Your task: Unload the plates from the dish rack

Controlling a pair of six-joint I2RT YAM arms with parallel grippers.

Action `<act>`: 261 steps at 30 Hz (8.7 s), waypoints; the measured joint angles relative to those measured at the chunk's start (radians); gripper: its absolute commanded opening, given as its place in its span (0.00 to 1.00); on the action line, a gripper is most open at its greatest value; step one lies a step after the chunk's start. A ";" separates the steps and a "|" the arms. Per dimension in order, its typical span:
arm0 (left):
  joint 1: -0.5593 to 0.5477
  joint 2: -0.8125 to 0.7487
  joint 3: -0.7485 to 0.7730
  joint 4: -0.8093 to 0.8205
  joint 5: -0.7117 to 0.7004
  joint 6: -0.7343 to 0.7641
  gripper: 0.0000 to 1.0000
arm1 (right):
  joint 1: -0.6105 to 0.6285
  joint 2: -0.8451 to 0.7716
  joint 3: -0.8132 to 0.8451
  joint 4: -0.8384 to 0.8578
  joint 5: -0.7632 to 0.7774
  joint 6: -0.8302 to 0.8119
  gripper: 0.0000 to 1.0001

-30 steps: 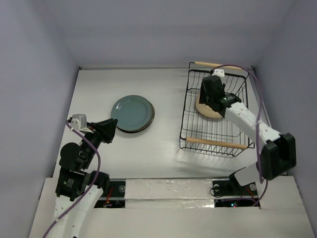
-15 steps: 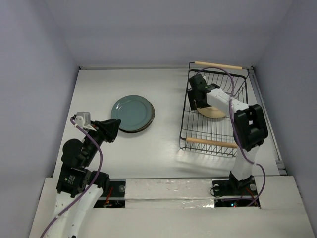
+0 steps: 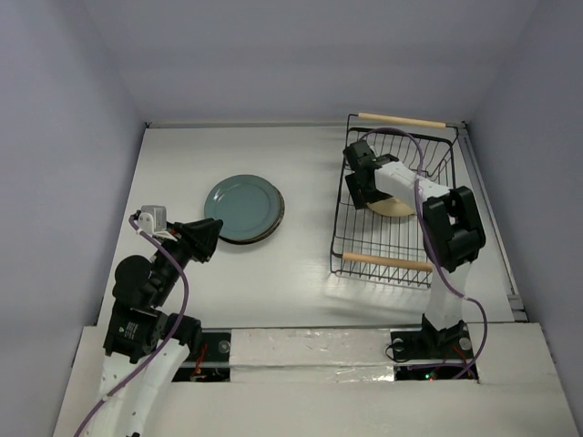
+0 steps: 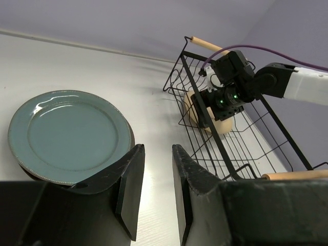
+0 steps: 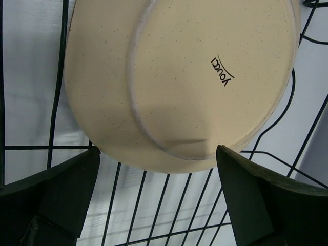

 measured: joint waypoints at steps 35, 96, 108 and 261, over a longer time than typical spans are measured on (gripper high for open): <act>0.000 -0.006 0.000 0.000 0.008 0.000 0.26 | -0.004 -0.055 0.145 -0.116 0.451 0.135 0.88; -0.633 1.453 0.556 0.397 -0.338 -0.104 0.00 | -0.033 -0.004 0.045 -0.061 0.079 0.077 0.93; -0.633 1.414 0.470 0.491 -0.340 -0.142 0.00 | -0.033 0.029 0.049 -0.072 0.025 0.029 0.96; -0.855 -0.155 0.114 -0.292 -0.891 -0.214 0.99 | 0.278 -0.002 -0.018 0.716 -0.809 0.808 0.05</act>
